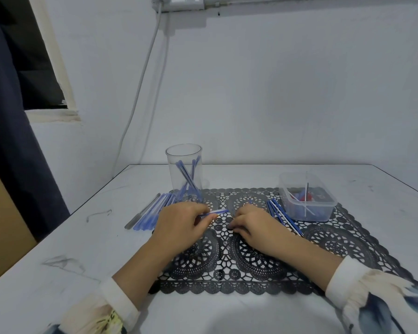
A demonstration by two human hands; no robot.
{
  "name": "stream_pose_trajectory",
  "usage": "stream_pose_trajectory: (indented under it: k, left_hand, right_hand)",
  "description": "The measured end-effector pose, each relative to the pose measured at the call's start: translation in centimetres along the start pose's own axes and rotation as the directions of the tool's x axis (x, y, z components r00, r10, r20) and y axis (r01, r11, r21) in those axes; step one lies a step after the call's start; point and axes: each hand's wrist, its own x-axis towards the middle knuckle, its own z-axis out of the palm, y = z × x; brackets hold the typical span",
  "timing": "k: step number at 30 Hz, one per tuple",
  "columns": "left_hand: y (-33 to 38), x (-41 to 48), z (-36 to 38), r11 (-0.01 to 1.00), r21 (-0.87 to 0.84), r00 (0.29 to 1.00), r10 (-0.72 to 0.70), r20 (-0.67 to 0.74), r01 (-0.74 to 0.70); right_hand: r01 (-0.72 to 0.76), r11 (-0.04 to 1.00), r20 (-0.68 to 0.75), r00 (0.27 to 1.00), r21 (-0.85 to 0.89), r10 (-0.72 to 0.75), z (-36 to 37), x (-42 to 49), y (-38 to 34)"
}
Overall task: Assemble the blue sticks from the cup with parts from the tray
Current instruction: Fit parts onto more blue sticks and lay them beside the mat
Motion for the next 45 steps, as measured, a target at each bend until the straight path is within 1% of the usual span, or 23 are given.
stream_pose_trajectory:
  k: [3, 5, 10, 14, 16, 18, 21, 24, 32, 35, 39, 41, 45]
  left_hand:
    - [-0.1, 0.0, 0.1, 1.0, 0.009, 1.0, -0.004, 0.006, 0.004]
    - [-0.1, 0.0, 0.1, 1.0, 0.009, 1.0, -0.003, 0.004, 0.003]
    - [-0.1, 0.0, 0.0, 1.0, 0.003, 1.0, -0.007, 0.013, 0.007]
    - [-0.1, 0.0, 0.0, 1.0, 0.001, 1.0, -0.013, 0.017, 0.013]
    - [0.0, 0.1, 0.0, 1.0, 0.009, 1.0, -0.014, 0.024, 0.014]
    - [-0.1, 0.1, 0.0, 1.0, 0.014, 1.0, -0.009, 0.019, 0.009]
    - [-0.1, 0.0, 0.1, 1.0, 0.006, 1.0, -0.012, 0.012, 0.012]
    - [-0.1, -0.1, 0.2, 1.0, 0.006, 1.0, -0.004, 0.002, 0.004]
    - [-0.2, 0.0, 0.5, 1.0, -0.022, 1.0, 0.008, -0.007, -0.008]
    - [-0.2, 0.0, 0.5, 0.999, -0.037, 1.0, 0.014, -0.018, -0.015]
    - [0.1, -0.1, 0.6, 0.998, -0.061, 1.0, 0.007, 0.004, -0.007]
    - [0.2, -0.2, 0.7, 0.996, -0.084, 1.0, 0.005, 0.005, -0.005]
    - [0.2, -0.2, 0.9, 0.995, -0.1, 1.0, 0.004, -0.003, -0.004]
  right_hand:
    - [-0.004, 1.0, 0.014, 1.0, 0.005, 0.004, -0.1, 0.0, -0.1]
    - [-0.012, 0.999, -0.003, 1.0, 0.03, 0.012, -0.2, 0.0, -0.1]
    - [-0.063, 0.99, -0.134, 0.988, 0.123, 0.08, -0.4, 0.0, -0.2]
    - [-0.107, 0.953, -0.254, 0.95, 0.282, 0.182, -0.6, 0.1, -0.3]
    - [-0.108, 0.917, -0.308, 0.921, 0.383, 0.237, -0.8, 0.0, -0.5]
    - [-0.104, 0.868, -0.328, 0.898, 0.486, 0.292, -1.1, 0.0, -0.6]
    - [-0.088, 0.778, -0.298, 0.892, 0.622, 0.339, -1.0, -0.1, -0.7]
    - [-0.059, 0.699, -0.25, 0.91, 0.712, 0.332, -0.8, -0.2, -0.8]
    - [-0.027, 0.643, -0.235, 0.919, 0.765, 0.317, -0.9, -0.2, -0.8]
    - [-0.011, 0.582, -0.224, 0.917, 0.813, 0.331, -0.9, -0.2, -0.9]
    - [0.001, 0.494, -0.2, 0.916, 0.869, 0.349, -0.8, -0.1, -0.9]
    - [-0.002, 0.477, -0.188, 0.918, 0.879, 0.349, -0.7, -0.1, -1.0]
    - [-0.01, 0.511, -0.19, 0.922, 0.859, 0.338, -0.6, -0.1, -0.9]
